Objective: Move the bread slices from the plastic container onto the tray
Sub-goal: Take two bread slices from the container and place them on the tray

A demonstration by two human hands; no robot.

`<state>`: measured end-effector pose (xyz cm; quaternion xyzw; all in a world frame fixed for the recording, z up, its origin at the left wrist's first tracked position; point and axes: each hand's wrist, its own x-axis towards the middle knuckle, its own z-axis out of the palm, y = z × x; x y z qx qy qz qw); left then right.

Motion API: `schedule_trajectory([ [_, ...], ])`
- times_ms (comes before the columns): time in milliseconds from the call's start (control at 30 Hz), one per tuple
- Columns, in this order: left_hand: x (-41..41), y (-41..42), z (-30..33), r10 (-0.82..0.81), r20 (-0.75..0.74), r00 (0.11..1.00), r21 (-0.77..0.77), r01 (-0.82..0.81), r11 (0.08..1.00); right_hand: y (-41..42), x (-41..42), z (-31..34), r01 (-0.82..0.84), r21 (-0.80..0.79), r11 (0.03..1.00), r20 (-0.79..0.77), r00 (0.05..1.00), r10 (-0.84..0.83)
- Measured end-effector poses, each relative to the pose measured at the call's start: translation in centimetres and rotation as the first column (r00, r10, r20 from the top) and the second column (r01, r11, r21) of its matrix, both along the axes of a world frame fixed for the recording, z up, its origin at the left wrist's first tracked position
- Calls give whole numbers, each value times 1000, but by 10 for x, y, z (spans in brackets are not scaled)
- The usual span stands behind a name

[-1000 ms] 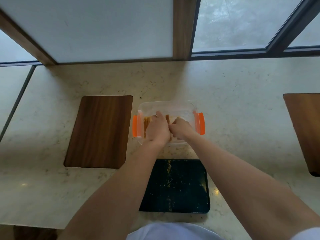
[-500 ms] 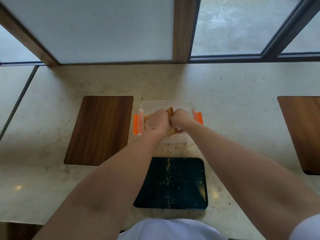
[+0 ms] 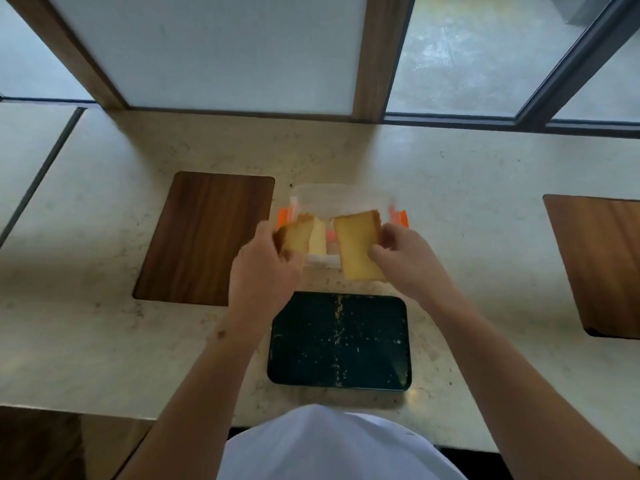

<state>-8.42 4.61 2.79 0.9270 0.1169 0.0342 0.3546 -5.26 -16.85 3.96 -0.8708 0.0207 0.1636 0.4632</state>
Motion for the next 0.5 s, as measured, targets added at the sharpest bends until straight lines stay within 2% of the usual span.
schedule_trajectory([
  [100, -44, 20, -32, 136, -202, 970, -127, -164, 978, 8, -41, -35, 28, 113, 993, -139, 990, -12],
  [167, -71, 32, -55, 159, -308, 938, -195, -226, 954, 13, -62, -67, 41, 98, 994, -248, 969, -16],
  [267, -106, 48, -79, 182, -355, 917, -235, -276, 932, 20, -84, -109, 44, 41, 998, -397, 918, -25],
  [400, -132, 62, -91, 181, -388, 904, -241, -289, 927, 32, -81, -135, -93, -76, 993, -401, 914, 55],
  [500, -136, 69, -95, 186, -395, 900, -256, -302, 918, 41, -57, -142, -191, -152, 970, -344, 930, 130],
])
